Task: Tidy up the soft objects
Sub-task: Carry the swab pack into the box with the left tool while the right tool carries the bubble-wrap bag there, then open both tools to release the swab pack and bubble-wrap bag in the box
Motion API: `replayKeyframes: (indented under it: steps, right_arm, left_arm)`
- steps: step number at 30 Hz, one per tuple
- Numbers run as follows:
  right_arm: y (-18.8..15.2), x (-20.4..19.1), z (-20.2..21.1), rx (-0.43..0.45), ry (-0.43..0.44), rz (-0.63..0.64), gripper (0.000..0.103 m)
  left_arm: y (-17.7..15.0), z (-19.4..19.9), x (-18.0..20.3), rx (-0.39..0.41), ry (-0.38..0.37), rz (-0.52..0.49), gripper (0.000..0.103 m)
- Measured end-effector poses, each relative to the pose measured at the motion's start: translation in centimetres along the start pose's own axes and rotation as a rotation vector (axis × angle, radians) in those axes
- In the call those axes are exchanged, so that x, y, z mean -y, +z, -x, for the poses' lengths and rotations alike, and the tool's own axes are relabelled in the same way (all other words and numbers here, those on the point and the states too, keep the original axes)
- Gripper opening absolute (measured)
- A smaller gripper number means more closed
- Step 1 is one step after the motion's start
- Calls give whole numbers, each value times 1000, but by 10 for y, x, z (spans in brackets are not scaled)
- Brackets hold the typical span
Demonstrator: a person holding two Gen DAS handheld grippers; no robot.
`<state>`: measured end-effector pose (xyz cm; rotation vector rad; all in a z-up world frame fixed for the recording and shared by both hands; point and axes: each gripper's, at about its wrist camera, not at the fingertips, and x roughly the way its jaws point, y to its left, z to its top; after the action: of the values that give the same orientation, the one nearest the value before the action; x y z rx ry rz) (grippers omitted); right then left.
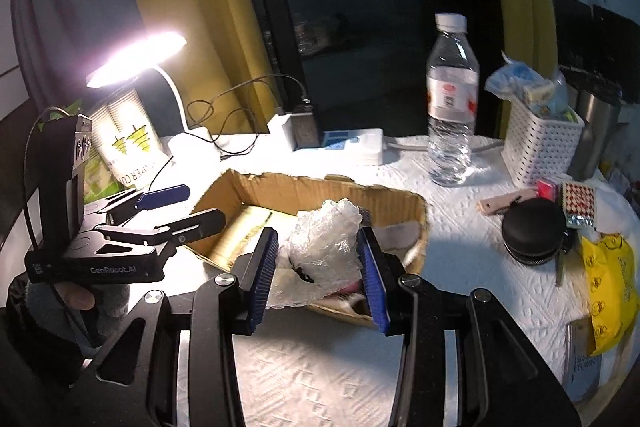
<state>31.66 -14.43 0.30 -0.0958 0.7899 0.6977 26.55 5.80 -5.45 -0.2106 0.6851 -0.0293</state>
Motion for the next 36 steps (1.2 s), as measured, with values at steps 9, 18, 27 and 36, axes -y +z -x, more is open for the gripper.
replayKeyframes:
  steps: [9, 18, 27, 36]
  right_arm:
    - [15, -46, -21, -9, 15, 53, 43]
    - [24, -88, -59, -26, 66, 99, 43]
    - [33, -117, -94, -67, 66, 134, 43]
    - [35, -125, -116, -90, 24, 144, 57]
  left_arm:
    - [-10, 26, -50, 28, 76, 32, 90]
    - [-19, 42, -92, 25, 123, 63, 90]
    - [-26, 41, -125, 8, 130, 109, 90]
    - [-26, 42, -138, 7, 135, 121, 90]
